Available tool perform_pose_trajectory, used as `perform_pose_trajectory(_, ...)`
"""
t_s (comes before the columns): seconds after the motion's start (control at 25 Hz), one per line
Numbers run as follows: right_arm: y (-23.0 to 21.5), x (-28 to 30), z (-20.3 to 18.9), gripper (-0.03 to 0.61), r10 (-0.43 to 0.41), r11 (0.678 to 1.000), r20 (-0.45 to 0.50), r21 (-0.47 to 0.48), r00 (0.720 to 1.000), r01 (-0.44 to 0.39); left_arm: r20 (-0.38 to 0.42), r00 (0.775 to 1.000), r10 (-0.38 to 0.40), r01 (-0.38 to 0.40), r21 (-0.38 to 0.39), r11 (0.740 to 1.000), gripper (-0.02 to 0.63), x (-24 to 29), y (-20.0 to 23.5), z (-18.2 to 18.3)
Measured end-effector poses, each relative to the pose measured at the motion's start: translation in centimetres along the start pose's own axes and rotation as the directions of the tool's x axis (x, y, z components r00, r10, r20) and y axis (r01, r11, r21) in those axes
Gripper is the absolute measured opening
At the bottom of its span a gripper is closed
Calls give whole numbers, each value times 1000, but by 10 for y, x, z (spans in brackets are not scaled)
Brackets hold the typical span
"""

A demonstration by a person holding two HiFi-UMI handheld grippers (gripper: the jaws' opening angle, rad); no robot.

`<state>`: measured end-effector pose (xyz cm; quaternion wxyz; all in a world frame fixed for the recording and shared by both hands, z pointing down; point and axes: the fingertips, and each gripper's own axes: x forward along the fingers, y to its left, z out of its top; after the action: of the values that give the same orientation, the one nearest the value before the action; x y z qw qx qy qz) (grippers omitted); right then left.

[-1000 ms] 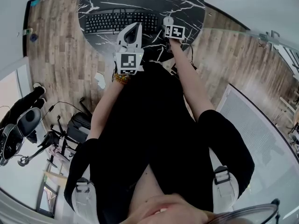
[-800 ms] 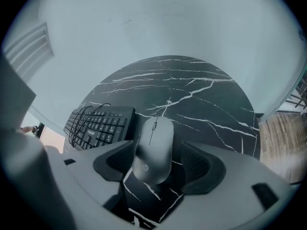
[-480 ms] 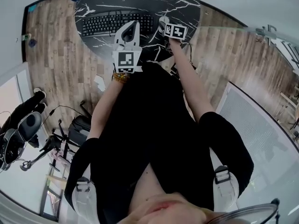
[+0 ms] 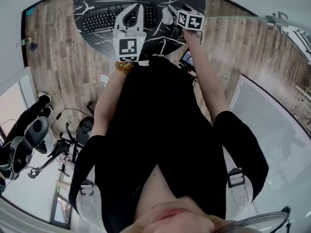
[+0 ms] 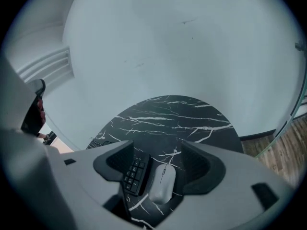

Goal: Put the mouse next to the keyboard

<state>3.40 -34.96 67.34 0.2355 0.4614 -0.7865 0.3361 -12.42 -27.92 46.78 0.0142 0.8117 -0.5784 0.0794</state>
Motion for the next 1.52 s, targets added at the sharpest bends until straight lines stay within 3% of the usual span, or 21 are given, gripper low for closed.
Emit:
perform_pose_trajectory(0.2,8,-24,29,282,4,995,77,-100,997,4,24,1000,-13,12,28,1000,14,8,0,13)
perform_pose_trajectory(0.44,31,-52,59,281,118,985,167,-143,979,-95,57,998,-16,13,51,999,14,15,-5,30)
perform_pose_trajectory(0.76,44,-80,89,281,173,962,241,-248,955,-112,75,997,-25,19,69,997,14,19,-19,40)
perform_pose_trajectory(1.52,46,-117,102,281,138,945,309,-325,941,-32,125,992,-20,15,46,999,14,21,-46,62)
